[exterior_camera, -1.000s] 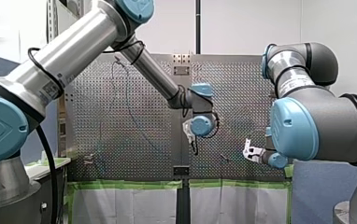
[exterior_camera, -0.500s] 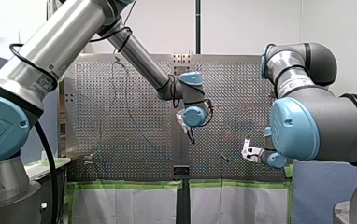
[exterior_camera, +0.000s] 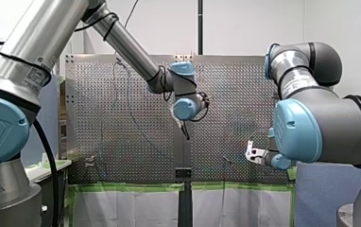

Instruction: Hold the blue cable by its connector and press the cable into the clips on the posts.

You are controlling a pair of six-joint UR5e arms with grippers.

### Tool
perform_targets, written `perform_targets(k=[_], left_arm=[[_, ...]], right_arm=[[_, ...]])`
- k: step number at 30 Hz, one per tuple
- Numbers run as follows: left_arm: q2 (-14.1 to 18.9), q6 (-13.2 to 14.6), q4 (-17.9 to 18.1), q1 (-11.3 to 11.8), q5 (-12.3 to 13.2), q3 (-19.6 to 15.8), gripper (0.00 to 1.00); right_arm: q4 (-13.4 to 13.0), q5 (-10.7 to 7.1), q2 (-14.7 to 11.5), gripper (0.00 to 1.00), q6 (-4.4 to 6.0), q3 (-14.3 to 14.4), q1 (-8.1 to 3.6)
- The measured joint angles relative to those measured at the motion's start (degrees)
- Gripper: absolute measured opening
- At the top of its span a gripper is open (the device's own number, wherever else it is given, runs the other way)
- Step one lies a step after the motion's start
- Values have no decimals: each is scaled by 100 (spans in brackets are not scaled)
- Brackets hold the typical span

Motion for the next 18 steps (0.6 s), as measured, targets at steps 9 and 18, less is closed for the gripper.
perform_targets(k=[9,18], left_arm=[[278,-51,-8,-17,89,-448,100],[12,-92,-16,-35,219,-913,100]], right_arm=[[310,-174,-350,2,-197,46,18],[276,-148,-776,2,-234,391,-5]])
